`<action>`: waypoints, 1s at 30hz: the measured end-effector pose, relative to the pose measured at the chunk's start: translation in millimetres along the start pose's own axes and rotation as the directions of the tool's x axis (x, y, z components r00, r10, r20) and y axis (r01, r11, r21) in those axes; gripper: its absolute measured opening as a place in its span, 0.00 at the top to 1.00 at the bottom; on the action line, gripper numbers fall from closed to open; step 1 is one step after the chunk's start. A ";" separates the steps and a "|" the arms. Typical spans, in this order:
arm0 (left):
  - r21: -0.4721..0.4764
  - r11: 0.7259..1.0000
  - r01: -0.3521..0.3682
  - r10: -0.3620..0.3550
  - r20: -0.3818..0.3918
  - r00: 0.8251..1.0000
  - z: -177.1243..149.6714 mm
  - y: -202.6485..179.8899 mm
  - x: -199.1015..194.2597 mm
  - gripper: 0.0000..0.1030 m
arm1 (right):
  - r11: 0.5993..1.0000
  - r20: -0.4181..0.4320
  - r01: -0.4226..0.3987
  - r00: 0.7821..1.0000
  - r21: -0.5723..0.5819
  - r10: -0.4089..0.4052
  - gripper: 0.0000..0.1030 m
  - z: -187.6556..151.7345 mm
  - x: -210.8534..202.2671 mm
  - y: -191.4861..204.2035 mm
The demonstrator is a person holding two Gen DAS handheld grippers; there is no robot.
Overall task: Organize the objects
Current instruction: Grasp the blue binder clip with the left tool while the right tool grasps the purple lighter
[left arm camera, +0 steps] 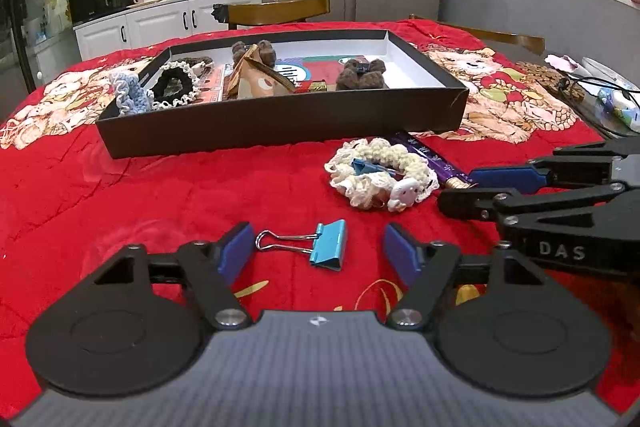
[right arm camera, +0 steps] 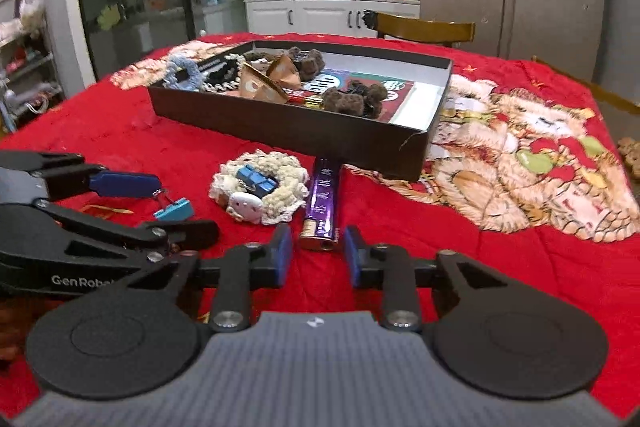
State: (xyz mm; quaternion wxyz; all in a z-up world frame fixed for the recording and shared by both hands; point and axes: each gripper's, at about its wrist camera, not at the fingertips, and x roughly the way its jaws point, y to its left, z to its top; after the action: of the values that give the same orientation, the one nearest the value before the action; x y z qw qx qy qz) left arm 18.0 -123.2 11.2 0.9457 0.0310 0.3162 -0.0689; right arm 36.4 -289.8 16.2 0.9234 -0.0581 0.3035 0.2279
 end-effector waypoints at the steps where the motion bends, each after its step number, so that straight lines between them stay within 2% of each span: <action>1: -0.003 1.000 0.003 -0.003 0.003 1.000 0.0 0.2 -0.4 0.37 | 1.000 0.000 0.009 1.000 -0.001 -0.009 0.77 0.3 -0.3 -0.1; 3: -0.011 1.000 0.001 -0.001 0.008 1.000 0.1 0.8 -0.5 0.45 | 1.000 0.001 0.001 1.000 0.007 -0.001 0.77 -0.1 -0.9 -2.6; 14: -0.021 1.000 -0.012 0.012 0.016 1.000 0.0 2.1 -1.5 0.45 | 0.998 0.040 -0.024 0.999 0.058 0.022 0.78 0.3 -8.0 -12.2; 24: -0.039 0.999 -0.032 0.033 0.018 0.999 -0.1 4.9 -1.8 0.45 | 0.999 0.113 -0.017 0.994 0.035 0.013 0.78 -0.3 -19.9 -7.4; 30: -0.061 0.997 -0.054 0.055 0.019 0.998 -0.6 8.0 -2.5 0.45 | 0.999 0.182 -0.016 0.983 0.031 0.010 0.78 -0.5 -30.2 -6.0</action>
State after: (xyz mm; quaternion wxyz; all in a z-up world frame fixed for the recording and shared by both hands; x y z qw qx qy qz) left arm 16.9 -115.0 12.4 0.9510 0.0104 0.3073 -0.0338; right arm 17.4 -306.9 33.4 0.9465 -0.0202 0.2217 0.2336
